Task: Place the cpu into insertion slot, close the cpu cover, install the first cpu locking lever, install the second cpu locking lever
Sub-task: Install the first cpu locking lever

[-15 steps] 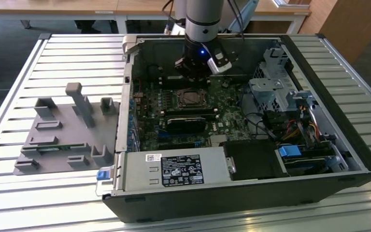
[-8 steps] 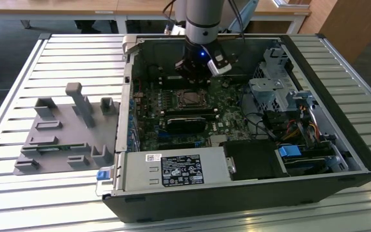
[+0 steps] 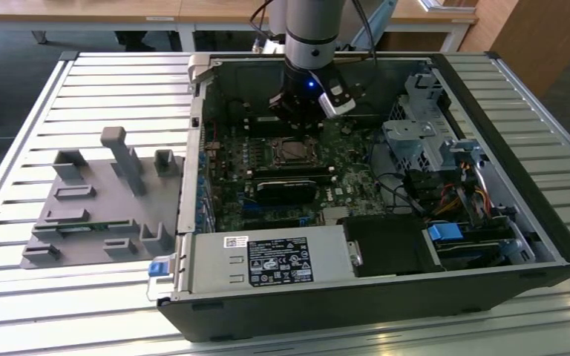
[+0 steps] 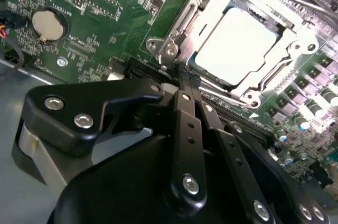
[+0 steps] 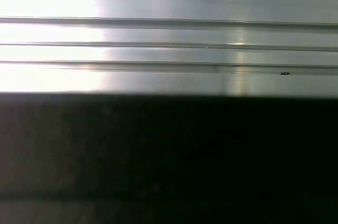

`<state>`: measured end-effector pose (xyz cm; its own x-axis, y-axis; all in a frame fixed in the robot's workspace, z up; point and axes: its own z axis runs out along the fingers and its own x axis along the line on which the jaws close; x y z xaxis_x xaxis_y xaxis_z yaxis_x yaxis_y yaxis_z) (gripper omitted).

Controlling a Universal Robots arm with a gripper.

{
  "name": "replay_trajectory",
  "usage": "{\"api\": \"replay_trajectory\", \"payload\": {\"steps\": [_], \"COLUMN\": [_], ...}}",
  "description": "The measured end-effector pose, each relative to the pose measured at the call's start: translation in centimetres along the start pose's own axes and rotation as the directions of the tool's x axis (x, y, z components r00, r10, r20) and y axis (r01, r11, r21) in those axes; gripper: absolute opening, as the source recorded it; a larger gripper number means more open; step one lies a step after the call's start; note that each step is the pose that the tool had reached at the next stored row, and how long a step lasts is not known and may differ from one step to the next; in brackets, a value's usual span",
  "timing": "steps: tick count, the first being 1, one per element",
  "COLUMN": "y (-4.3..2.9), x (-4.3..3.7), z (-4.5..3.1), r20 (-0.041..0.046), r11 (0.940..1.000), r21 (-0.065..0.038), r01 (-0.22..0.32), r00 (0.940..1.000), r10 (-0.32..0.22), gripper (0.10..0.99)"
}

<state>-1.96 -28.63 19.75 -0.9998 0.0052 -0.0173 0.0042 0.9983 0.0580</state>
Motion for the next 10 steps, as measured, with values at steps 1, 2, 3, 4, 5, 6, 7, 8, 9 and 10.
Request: {"api": "replay_trajectory", "payload": {"steps": [1, 2, 3, 4, 5, 6, 7, 8, 9, 10], "y": [0.00, 0.00, 0.00, 0.00, 0.01, 0.01, 0.02, 0.02, 0.02, 0.02], "x": [0.00, 0.00, 0.00, 0.00, 0.00, 0.00, 0.00, 0.00, 0.00, 0.00], "z": [-0.01, -0.04, -0.06, -0.11, -0.15, -0.18, -0.19, -0.21, -0.23, -0.24], "r20": [-0.0001, -0.0002, -0.0001, -0.0002, 0.0000, 0.0000, 0.0001, 0.0000, 0.0000, 0.0000], "r11": [1.0000, 1.0000, 1.0000, 1.0000, 1.0000, 1.0000, 1.0000, 1.0000, 1.0000, 1.0000], "r21": [0.000, 0.000, 0.000, 0.000, 0.000, 0.000, 0.000, 0.000, 0.000, 0.000], "r01": [0.000, 0.000, 0.000, 0.000, 0.000, 0.000, 0.000, 0.000, 0.000, 0.000], "r00": [1.0000, 1.0000, 1.0000, 1.0000, 1.0000, 1.0000, 1.0000, 1.0000, 1.0000, 1.0000], "r10": [0.000, 0.000, 0.000, 0.000, 0.000, 0.000, 0.000, 0.000, 0.000, 0.000], "gripper": [0.106, 0.106, 0.106, 0.106, 0.106, 0.106, 0.106, 0.106, 0.106, 0.106]}}
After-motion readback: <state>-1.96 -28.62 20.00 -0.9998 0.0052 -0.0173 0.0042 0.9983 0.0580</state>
